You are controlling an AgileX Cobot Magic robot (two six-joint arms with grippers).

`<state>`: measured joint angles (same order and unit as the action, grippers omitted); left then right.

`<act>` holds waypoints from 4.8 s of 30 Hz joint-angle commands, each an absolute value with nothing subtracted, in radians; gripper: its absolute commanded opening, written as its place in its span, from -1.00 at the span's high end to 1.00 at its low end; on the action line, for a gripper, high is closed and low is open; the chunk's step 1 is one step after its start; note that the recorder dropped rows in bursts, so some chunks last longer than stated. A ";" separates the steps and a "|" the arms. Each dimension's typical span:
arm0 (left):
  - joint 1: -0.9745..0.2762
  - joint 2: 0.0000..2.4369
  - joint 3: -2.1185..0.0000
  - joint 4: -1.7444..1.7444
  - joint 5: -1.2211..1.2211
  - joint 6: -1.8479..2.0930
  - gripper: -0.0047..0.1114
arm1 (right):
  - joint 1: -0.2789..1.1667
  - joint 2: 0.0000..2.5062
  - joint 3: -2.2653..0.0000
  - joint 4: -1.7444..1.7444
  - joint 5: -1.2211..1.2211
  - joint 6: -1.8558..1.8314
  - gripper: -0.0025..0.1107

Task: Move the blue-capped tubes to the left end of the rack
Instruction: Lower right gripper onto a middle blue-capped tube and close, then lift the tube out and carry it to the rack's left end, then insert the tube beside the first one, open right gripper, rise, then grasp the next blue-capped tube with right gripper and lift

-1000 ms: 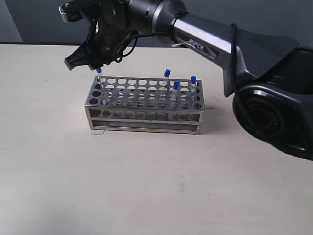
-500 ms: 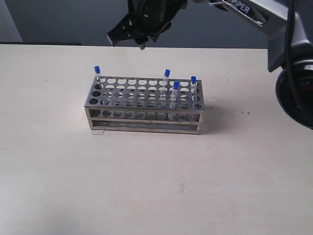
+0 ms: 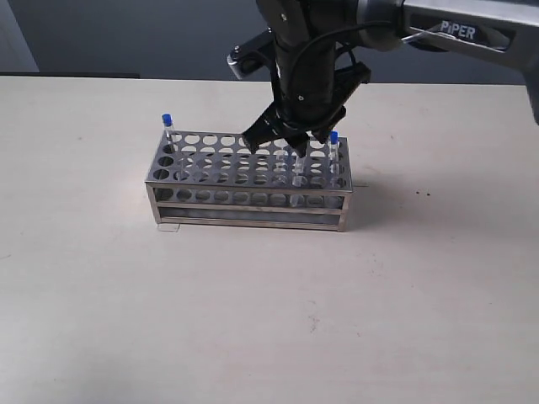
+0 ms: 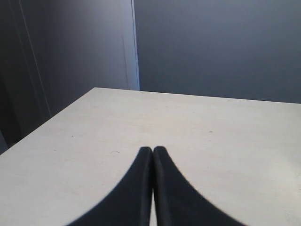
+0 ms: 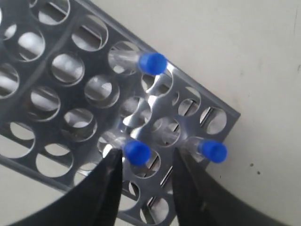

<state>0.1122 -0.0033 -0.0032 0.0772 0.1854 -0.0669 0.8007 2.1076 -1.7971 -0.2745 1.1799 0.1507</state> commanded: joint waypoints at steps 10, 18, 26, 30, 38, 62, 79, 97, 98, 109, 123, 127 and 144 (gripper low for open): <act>0.106 0.000 0.000 0.072 0.179 -0.069 0.91 | 0.792 2.076 -1.710 -0.253 1.013 0.163 0.33; 0.106 0.000 0.000 0.072 0.179 -0.069 0.91 | 0.791 2.081 -1.710 -0.293 1.014 0.189 0.42; 0.106 0.000 0.000 0.072 0.179 -0.069 0.91 | 0.791 2.086 -1.710 -0.280 1.019 0.201 0.97; 0.106 0.000 0.000 0.072 0.179 -0.069 0.91 | 0.791 2.079 -1.710 -0.282 1.016 0.201 0.97; 0.106 0.000 0.000 0.072 0.179 -0.069 0.91 | 0.793 1.964 -1.710 -0.284 0.979 0.203 0.97; 0.106 0.000 0.000 0.072 0.179 -0.069 0.91 | 0.811 2.088 -1.951 0.220 0.780 -0.146 0.97; 0.106 0.000 0.000 0.072 0.179 -0.069 0.91 | 0.811 2.268 -2.171 0.211 0.907 -0.146 0.97; 0.106 0.000 0.000 0.072 0.181 -0.069 0.91 | 0.850 2.342 -2.171 0.328 0.841 -0.234 0.97; 0.106 0.000 0.000 0.072 0.181 -0.069 0.91 | 0.850 2.344 -2.171 0.330 0.844 -0.234 0.97; 0.106 0.000 0.000 0.072 0.181 -0.069 0.91 | 0.850 2.368 -2.169 0.332 0.895 -0.234 0.75; 0.106 0.000 0.000 0.072 0.181 -0.069 0.91 | 0.849 2.220 -2.169 0.074 1.025 -0.076 0.26; 0.106 0.000 0.000 0.072 0.181 -0.069 0.91 | 0.832 2.202 -2.166 -0.286 1.221 0.132 0.26; 0.106 0.000 0.000 0.072 0.181 -0.069 0.91 | 0.729 2.255 -2.095 -0.168 1.173 0.142 0.26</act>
